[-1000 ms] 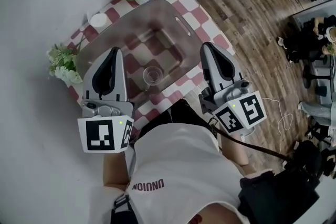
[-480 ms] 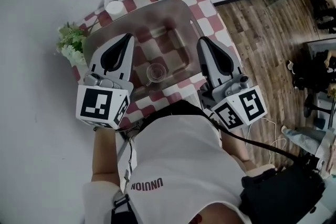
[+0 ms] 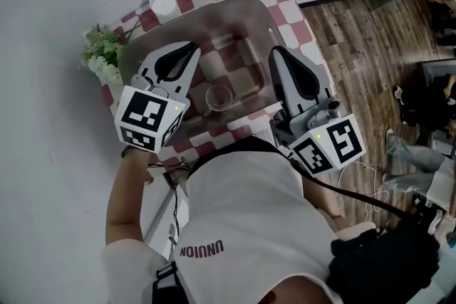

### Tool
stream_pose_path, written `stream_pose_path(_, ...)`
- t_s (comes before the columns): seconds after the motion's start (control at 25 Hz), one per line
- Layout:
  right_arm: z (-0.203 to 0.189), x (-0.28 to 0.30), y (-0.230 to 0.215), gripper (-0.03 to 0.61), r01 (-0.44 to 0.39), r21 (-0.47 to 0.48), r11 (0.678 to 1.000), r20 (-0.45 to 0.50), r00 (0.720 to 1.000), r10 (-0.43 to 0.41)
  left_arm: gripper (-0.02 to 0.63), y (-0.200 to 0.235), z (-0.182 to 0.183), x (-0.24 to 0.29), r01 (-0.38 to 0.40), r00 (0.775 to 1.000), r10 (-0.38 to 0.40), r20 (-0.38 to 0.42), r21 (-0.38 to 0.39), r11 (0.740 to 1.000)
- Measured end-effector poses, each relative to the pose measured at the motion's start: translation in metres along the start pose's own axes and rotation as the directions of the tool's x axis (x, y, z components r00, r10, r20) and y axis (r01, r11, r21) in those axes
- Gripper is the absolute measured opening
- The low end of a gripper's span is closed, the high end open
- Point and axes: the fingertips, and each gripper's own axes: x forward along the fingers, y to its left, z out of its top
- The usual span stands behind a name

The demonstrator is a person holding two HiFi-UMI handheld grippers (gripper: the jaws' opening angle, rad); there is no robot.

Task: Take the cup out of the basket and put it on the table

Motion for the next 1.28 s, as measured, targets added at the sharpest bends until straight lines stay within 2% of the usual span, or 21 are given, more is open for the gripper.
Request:
stream_pose_path(0.16, -0.002, -0.001, -0.002, 0.017, 0.015, 0.000, 1.000, 0.002, 1.000, -0.015, 0.020, -0.009, -0.018, 0.014, 0.073, 0.996, -0.072, -0.052, 0.022, 0.997)
stream_pose_path(0.48, -0.010, 0.003, 0.002, 0.017, 0.007, -0.022, 1.000, -0.026, 1.000, -0.008, 0.049, -0.019, -0.049, 0.034, 0.172, 0.977, -0.175, -0.121, -0.034, 0.985)
stream_pose_path(0.8, -0.012, 0.008, 0.005, 0.017, 0.019, -0.023, 1.000, -0.030, 0.999, -0.020, 0.063, -0.032, -0.092, 0.047, 0.277, 0.925, -0.271, -0.267, -0.018, 0.961)
stream_pose_path(1.28, -0.013, 0.006, 0.005, 0.017, 0.050, -0.028, 0.998, -0.030, 0.998, -0.051, 0.067, -0.045, -0.130, 0.057, 0.365, 0.858, -0.349, -0.376, -0.030, 0.930)
